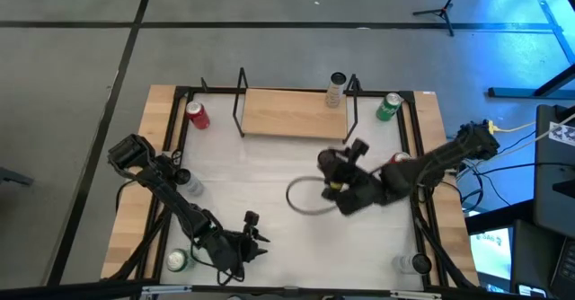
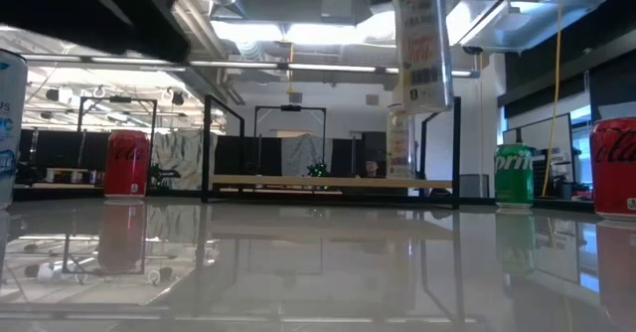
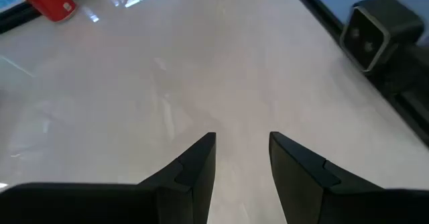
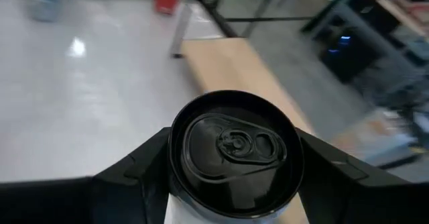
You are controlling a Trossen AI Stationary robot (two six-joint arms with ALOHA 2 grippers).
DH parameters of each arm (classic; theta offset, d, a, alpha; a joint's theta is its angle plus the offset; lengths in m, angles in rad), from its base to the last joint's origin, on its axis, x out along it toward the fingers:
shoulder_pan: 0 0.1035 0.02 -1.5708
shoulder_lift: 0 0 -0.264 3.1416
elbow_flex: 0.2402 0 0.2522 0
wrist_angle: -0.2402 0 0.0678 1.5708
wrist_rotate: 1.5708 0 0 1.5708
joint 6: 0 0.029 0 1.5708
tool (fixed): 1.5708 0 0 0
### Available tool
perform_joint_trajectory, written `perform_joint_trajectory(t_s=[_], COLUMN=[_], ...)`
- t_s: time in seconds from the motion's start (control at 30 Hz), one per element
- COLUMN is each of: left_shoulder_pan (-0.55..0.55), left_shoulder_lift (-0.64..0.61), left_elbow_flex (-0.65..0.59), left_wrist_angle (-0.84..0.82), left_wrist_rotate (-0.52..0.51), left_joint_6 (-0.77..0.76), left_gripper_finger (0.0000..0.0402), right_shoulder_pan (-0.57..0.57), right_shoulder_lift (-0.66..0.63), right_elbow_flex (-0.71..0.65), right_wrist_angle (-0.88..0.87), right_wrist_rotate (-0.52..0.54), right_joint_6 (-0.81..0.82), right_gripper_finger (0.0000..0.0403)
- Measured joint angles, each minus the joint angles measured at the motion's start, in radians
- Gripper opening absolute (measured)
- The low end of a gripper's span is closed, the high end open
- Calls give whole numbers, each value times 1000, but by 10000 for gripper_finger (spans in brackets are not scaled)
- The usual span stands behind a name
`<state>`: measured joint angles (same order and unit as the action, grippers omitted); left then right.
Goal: Place canned beverage on shelf
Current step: Put the white yellow soda can on the shelf aligned with the other white yellow soda can
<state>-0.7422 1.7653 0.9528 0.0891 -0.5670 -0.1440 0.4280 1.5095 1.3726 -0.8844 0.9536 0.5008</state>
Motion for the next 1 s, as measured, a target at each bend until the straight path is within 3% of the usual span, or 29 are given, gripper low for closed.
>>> perform_joint_trajectory(t_s=[0.2, 0.3, 0.5, 0.77, 1.0], left_shoulder_pan=[58, 84, 124, 202, 219], left_shoulder_lift=[0, 0, 0, 0, 0], left_elbow_flex=[-64, -68, -68, -68, -68], left_wrist_angle=[113, 186, 197, 190, 188], left_wrist_rotate=[14, 72, 125, 150, 175], left_joint_6=[20, 28, 156, 181, 179], left_gripper_finger=[131, 131, 131, 131, 131], right_shoulder_pan=[-192, -292, -539, -795, -865], right_shoulder_lift=[-76, -127, -248, -299, -297], right_elbow_flex=[0, -10, -99, -246, -384], right_wrist_angle=[12, 78, 263, 403, 560], right_wrist_rotate=[-124, -216, -552, -836, -923], right_joint_6=[-207, -347, -586, -654, -670], right_gripper_finger=[237, 237, 237, 237, 237])
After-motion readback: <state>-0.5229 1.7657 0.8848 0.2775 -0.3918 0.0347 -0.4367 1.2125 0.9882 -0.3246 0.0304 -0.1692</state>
